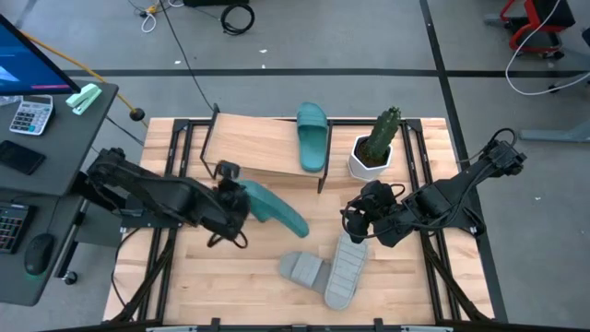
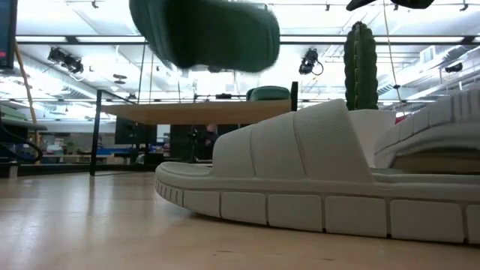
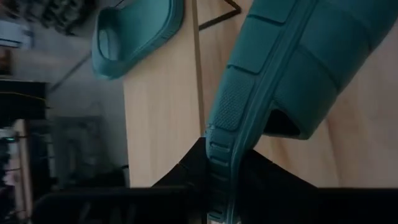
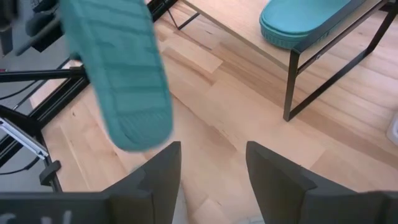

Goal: Pick and place slides into the shelf
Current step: Put the green slide on the shelf

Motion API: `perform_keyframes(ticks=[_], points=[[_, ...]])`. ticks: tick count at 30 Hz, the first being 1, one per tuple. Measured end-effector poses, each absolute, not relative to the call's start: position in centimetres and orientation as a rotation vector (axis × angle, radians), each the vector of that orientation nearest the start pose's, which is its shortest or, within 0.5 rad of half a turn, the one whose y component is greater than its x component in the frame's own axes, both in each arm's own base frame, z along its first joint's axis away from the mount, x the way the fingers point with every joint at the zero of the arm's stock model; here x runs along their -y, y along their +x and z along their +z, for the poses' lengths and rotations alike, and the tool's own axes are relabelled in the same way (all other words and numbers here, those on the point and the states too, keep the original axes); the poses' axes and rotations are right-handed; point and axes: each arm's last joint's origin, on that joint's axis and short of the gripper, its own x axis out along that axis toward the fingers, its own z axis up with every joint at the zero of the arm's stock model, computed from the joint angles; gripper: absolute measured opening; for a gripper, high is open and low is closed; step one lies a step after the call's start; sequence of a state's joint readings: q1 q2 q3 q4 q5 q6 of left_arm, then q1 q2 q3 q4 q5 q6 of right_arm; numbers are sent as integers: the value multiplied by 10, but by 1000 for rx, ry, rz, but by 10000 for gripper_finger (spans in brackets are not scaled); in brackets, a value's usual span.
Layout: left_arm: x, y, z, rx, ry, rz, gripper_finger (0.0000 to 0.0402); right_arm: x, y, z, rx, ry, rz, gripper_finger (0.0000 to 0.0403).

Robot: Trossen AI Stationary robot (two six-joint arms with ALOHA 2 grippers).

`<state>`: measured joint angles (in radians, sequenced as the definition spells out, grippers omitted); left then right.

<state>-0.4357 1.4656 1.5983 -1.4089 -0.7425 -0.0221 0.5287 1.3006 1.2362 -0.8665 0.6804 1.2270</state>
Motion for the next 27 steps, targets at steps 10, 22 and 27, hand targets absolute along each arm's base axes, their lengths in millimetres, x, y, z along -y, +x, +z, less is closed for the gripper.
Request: perform_keyframes(ticks=[10,22,27], points=[[45,231,445,-1048,310,159,50,-113,229,332,-536,616,-529,187],[7,253,469,-1014,384,158,50,-116,230,334,-512,637,-503,187],[-10,253,470,-1021,327,173,50,-124,226,334,-523,628,-471,187]])
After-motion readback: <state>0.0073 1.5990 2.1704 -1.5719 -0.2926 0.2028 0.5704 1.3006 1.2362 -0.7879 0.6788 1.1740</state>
